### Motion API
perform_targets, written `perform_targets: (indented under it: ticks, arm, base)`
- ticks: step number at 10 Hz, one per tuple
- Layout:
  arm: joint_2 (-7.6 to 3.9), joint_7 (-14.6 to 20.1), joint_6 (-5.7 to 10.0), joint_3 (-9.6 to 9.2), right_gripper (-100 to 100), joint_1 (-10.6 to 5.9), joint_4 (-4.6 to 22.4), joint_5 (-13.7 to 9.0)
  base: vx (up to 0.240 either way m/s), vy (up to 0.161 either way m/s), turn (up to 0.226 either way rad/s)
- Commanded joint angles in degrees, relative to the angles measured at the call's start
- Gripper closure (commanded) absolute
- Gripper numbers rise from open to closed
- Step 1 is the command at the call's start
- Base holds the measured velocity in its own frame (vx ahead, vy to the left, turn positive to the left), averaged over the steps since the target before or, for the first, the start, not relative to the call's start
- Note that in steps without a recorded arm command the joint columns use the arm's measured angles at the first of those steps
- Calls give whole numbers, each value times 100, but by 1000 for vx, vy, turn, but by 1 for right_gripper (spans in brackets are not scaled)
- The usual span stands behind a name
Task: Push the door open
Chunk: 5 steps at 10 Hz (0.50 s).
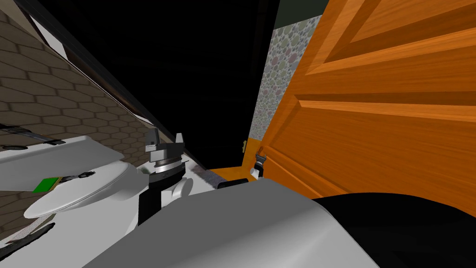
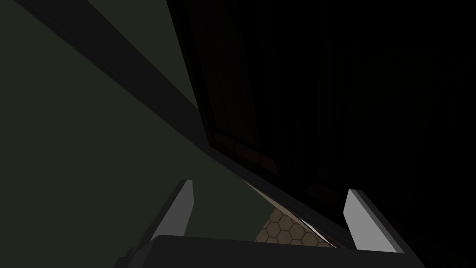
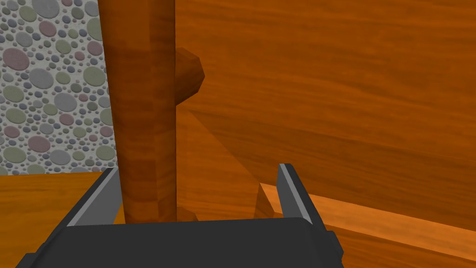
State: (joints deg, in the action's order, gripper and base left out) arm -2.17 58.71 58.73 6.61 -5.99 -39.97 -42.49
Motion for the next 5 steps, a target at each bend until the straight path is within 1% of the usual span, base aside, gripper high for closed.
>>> perform_targets:
  ticks: [1, 3, 5]
  arm:
    - [-149, -8, 162, 267, 100, -4, 9, -10]
    - [-149, -8, 162, 267, 100, -4, 9, -10]
    - [-149, -8, 162, 267, 100, -4, 123, -10]
  base:
    - [8, -36, 82]
    - [25, -25, 23]
    - [1, -10, -8]
